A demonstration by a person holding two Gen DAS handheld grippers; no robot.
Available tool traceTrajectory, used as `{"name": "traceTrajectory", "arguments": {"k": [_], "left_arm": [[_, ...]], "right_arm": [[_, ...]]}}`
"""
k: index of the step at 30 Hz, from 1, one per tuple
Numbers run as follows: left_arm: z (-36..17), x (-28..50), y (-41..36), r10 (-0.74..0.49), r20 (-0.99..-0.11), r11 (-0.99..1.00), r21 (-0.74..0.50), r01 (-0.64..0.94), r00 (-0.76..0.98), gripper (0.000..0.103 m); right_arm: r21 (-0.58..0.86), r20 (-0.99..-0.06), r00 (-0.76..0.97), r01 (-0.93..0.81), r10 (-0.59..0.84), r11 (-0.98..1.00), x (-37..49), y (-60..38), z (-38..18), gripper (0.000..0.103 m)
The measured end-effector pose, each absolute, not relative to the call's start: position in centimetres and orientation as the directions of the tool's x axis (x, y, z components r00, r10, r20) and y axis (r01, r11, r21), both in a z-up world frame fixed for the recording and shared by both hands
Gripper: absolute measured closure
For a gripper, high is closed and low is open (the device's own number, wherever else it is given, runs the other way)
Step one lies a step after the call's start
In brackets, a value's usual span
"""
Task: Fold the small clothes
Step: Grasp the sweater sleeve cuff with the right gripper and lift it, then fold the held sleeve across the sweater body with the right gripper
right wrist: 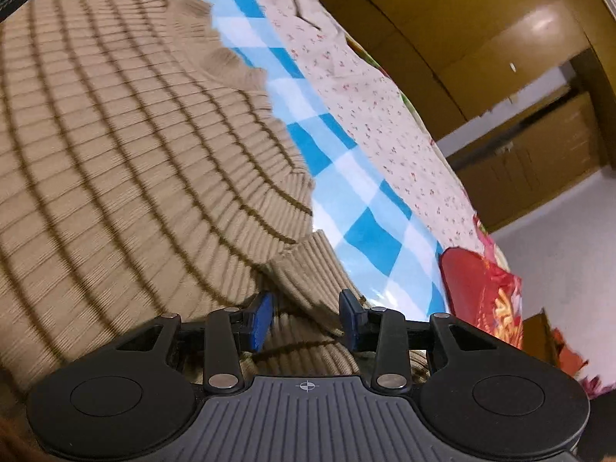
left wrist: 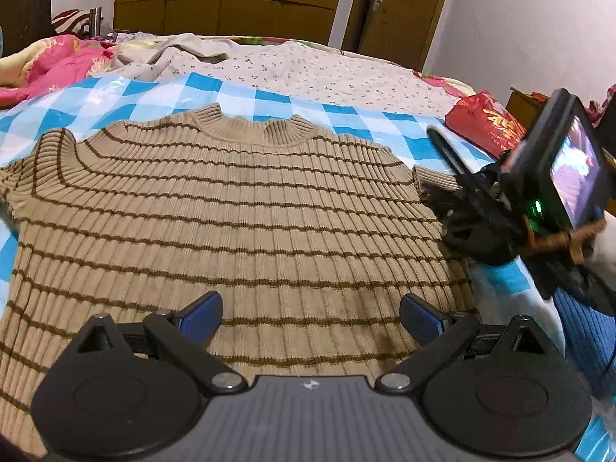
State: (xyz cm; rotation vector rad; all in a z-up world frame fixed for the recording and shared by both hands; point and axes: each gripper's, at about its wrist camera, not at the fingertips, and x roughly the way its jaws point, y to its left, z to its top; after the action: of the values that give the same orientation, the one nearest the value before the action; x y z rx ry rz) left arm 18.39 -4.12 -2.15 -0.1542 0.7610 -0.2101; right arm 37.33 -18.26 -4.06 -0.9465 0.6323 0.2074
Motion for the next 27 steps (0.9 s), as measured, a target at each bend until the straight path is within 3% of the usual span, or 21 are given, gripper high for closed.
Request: {"name": "traceTrajectory", "arguments": {"k": [3,6,11,15,20,27], "left_arm": [[-2.1,18.3,-4.1,-0.248,-0.665,0.967,-0.216,0.136,0.704,0.0],[-2.0,18.2,-4.0,-0.255,-0.662,0.965,-0.223,0.139,0.705,0.0],[-1.0,17.5,-3.3,-0.265,-0.64,0.962,-0.23,0.148,0.722,0.0],[0.7,16.5,-1.8,-0.251,-0.601,0.964,-0.223,0.143,0.759,0.0],[2.6,15.1,1.4,-0.232,-0.569,0.961,-0.259,0.096,0.789,0.0],[1.4,12.9,5.1,-0.172,-0.592,0.967,-0.254,0.021,0.788,0.0]], "right_arm": [[-0.64,-0.619,0.777,-0.418,-0.11,0.644,38.8,-18.7,-3.5,0.093],[-0.556,-0.654,0.751,-0.4,-0.087,0.729,39.2,-19.2,-2.2,0.098],[-0.29,-0.705,0.709,-0.309,0.016,0.906,39.8,-19.9,3.1,0.1],[-0.119,-0.686,0.712,-0.318,0.154,0.941,39.4,-17.4,7.8,0.099],[-0.011,-0.663,0.683,-0.419,0.307,0.908,38.6,-10.8,10.3,0.099],[0.022,-0.691,0.606,-0.527,0.394,0.849,38.5,-1.3,7.2,0.099]]}}
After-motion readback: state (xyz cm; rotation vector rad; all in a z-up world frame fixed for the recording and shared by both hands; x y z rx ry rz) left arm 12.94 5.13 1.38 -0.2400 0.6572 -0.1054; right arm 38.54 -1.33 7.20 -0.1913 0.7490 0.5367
